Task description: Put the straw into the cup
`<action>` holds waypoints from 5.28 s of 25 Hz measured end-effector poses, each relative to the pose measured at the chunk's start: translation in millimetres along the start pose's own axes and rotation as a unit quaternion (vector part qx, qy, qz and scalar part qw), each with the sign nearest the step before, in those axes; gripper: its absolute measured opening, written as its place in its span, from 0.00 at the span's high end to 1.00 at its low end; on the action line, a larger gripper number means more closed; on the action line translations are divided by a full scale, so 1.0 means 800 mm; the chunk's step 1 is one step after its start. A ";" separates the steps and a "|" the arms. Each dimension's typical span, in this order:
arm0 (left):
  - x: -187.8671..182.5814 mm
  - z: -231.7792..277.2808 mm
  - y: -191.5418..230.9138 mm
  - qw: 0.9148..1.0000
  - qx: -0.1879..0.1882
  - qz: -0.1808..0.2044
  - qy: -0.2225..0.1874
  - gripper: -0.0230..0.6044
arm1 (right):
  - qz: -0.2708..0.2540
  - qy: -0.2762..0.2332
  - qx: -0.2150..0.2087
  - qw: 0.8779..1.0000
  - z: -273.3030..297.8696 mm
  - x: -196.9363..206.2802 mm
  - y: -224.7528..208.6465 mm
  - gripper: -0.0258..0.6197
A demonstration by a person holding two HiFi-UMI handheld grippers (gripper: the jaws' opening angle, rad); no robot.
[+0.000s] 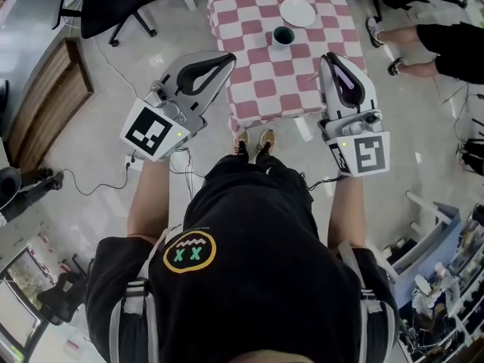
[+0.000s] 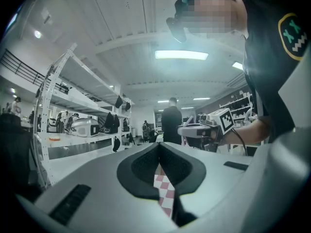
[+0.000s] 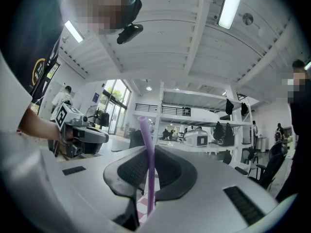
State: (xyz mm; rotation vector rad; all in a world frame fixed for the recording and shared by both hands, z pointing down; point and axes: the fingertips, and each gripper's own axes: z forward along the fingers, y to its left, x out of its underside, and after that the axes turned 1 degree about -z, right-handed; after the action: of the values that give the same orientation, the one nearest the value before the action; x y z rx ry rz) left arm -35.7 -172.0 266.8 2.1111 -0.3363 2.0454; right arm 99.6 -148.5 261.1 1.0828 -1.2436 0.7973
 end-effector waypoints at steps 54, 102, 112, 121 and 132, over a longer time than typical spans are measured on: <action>0.070 0.098 0.022 0.997 -0.047 -0.024 0.054 0.93 | 0.087 0.051 0.008 0.995 0.210 0.346 -0.125 0.88; 0.104 0.123 0.014 0.997 -0.034 -0.036 0.061 0.93 | 0.050 0.118 0.001 0.992 0.186 0.431 -0.103 0.69; 0.087 0.119 0.007 0.998 -0.023 -0.028 0.047 0.93 | 0.025 0.082 0.007 0.996 0.161 0.360 -0.106 0.63; 0.070 0.112 -0.004 0.999 -0.012 -0.016 0.034 0.93 | -0.009 0.024 -0.001 1.000 0.125 0.260 -0.096 0.62; 0.035 0.101 -0.021 1.000 0.002 0.002 0.013 0.93 | 0.004 -0.046 -0.037 0.998 0.057 0.113 -0.049 0.62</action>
State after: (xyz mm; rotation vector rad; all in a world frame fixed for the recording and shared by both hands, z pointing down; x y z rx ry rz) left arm 47.4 -179.9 292.6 2.0856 -0.3328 2.0771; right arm 137.2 -211.7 340.8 1.0648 -1.3456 0.7071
